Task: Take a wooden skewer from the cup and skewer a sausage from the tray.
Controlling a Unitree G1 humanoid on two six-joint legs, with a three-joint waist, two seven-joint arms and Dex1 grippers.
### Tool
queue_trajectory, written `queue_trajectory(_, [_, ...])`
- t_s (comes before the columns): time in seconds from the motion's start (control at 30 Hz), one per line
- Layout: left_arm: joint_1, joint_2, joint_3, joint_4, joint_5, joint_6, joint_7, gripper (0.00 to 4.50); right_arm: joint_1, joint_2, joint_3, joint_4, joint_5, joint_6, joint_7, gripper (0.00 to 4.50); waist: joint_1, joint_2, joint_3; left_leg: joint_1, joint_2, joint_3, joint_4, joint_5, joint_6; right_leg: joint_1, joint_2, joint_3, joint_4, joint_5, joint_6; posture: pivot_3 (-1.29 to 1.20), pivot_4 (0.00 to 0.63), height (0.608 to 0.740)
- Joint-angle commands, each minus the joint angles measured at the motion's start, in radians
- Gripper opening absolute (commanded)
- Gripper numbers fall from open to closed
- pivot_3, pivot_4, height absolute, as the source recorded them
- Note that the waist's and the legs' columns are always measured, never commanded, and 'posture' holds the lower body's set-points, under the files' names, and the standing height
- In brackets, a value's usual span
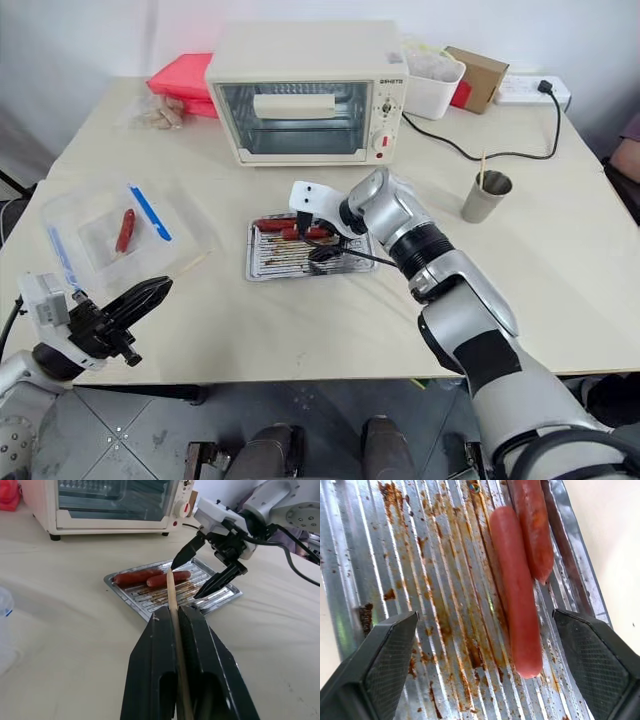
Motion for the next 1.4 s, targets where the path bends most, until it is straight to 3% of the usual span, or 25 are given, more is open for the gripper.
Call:
queue_trajectory(0.03, [0.002,0.002,0.0,-0.026,0.001,-0.016,-0.004,0.0,-0.055,0.027,-0.043,0.077,-0.006,-0.047,0.002,3.83,-0.002,0.0,0.0,0.0,0.0,0.0,0.0,0.0,0.0,0.0,0.0,0.0,0.0,0.0,0.0,0.0,0.15,0.74])
queue_trajectory(0.33, [-0.007,0.006,-0.005,-0.016,0.003,-0.02,-0.006,0.0,-0.092,0.07,-0.087,0.194,-0.03,-0.123,-0.004,0.72,-0.001,0.0,0.0,0.0,0.0,0.0,0.0,0.0,0.0,0.0,0.0,0.0,0.001,0.0,0.0,0.0,0.15,0.74])
queue_trajectory(0.4, [-0.007,0.006,-0.004,-0.014,0.003,-0.02,-0.008,0.0,-0.099,0.069,-0.096,0.199,-0.035,-0.137,0.003,0.24,-0.001,0.0,0.0,0.0,0.0,0.0,0.0,0.0,0.0,0.0,0.0,0.0,0.001,0.0,0.0,0.0,0.15,0.74])
queue_trajectory(0.6, [-0.017,0.004,-0.015,-0.01,0.004,-0.019,-0.009,0.0,-0.121,0.034,-0.113,0.171,-0.037,-0.156,0.058,0.18,-0.001,0.0,0.0,0.0,0.0,0.0,0.0,0.0,0.0,0.0,0.0,0.0,0.001,0.0,0.0,0.0,0.15,0.74])
queue_trajectory(0.87, [-0.066,0.074,-0.117,-0.031,0.008,0.017,-0.105,0.0,0.027,-0.227,-0.173,-0.29,0.069,-0.17,0.371,0.18,0.019,0.0,0.0,0.0,-0.001,-0.002,0.0,0.0,0.0,0.001,-0.001,0.001,0.0,0.0,0.0,0.0,0.15,0.74])
queue_trajectory(1.03, [-0.191,0.122,-0.242,-0.012,0.019,0.035,-0.19,0.0,0.187,-0.383,-0.242,-0.442,0.141,-0.348,0.437,0.18,0.032,0.0,0.0,0.0,-0.001,0.001,0.001,0.0,0.0,0.001,0.0,0.0,-0.002,0.0,0.0,0.0,0.15,0.74])
queue_trajectory(1.17, [-0.273,0.133,-0.289,0.02,0.023,0.048,-0.227,0.0,0.261,-0.446,-0.253,-0.474,0.155,-0.434,0.448,0.18,0.023,0.0,0.0,0.0,-0.001,0.003,0.001,0.0,0.001,0.001,0.001,0.001,-0.002,0.0,0.0,0.0,0.15,0.74])
queue_trajectory(1.4, [-0.391,0.079,-0.434,0.118,0.101,0.03,-0.257,0.0,0.382,-0.516,-0.267,-0.671,0.207,-0.327,0.453,0.18,0.024,0.0,0.0,0.001,0.001,0.006,0.001,0.0,0.001,0.001,0.003,0.001,-0.002,0.0,0.0,0.0,0.15,0.74])
